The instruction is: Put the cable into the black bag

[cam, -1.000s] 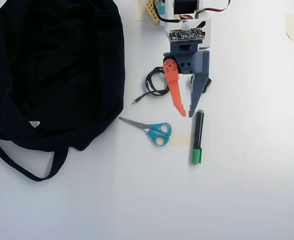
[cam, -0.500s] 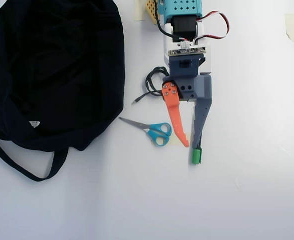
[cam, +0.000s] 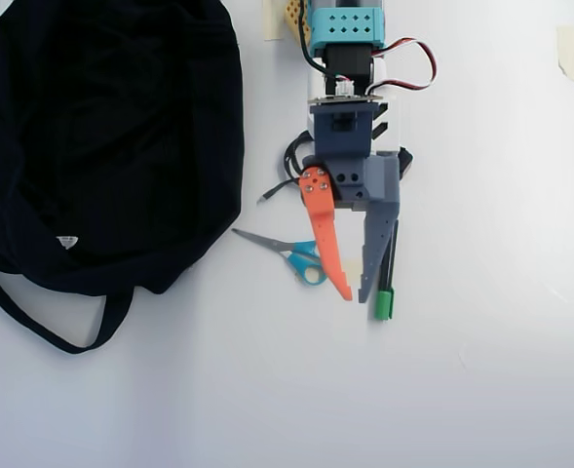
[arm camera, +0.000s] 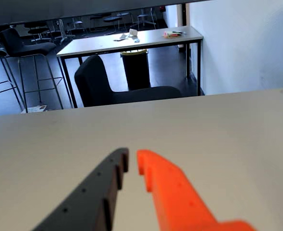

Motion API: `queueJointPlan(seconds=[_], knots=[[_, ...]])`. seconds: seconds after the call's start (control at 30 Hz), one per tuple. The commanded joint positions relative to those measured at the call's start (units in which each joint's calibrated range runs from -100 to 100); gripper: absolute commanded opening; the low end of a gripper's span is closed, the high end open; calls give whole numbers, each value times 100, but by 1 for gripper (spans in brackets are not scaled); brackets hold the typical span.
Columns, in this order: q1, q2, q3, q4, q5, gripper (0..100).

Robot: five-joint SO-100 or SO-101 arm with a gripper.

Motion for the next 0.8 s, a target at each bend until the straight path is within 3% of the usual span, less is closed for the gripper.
queueJointPlan(seconds=[0.0, 0.5, 0.77], knots=[[-17, -62, -239, -132, 33, 2], [43, -170, 21, 23, 28, 2], [-9, -278, -69, 1625, 28, 2]])
